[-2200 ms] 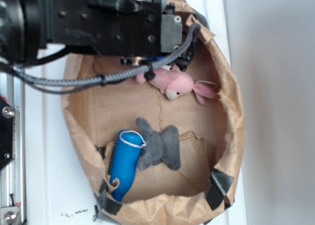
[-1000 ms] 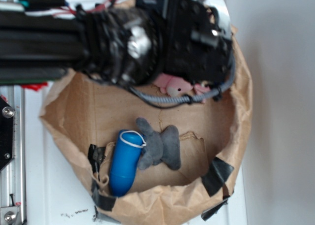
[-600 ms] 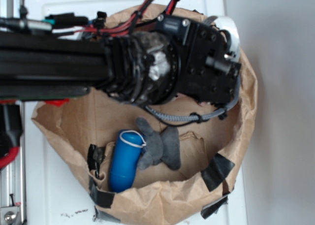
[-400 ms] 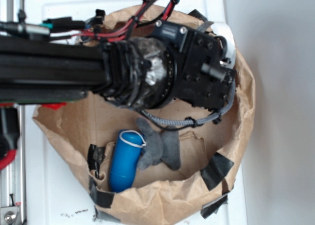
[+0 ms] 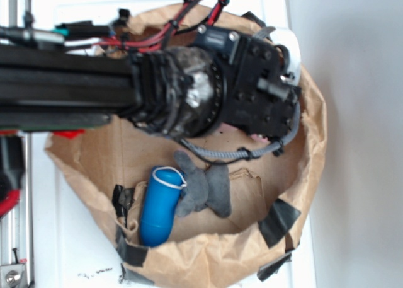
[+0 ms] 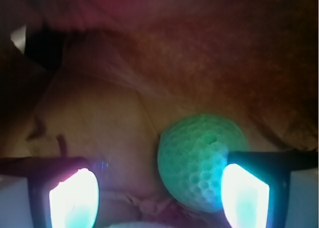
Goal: Grab the green ball.
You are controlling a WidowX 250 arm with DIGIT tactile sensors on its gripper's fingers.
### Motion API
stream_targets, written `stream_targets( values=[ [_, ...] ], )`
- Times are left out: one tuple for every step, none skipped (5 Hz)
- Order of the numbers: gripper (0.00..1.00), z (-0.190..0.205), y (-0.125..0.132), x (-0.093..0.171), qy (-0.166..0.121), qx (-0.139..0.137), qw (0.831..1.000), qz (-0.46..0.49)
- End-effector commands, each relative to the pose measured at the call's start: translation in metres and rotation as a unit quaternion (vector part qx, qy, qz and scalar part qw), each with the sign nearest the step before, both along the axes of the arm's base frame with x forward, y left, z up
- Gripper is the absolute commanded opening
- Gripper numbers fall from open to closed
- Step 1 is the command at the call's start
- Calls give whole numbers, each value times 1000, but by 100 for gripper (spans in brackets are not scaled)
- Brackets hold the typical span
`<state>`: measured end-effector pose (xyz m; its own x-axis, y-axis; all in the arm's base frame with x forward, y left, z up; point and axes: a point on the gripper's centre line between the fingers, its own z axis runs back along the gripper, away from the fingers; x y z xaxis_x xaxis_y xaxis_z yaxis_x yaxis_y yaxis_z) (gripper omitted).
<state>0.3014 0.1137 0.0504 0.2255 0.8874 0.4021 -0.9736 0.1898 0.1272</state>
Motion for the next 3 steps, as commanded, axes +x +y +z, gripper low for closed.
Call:
stream_targets(
  values=[
    [100, 54, 19, -14, -67, -24, 997, 4],
    [100, 57, 23, -19, -71, -24, 997, 2],
    [100, 50, 24, -17, -65, -18, 998, 3]
  ],
)
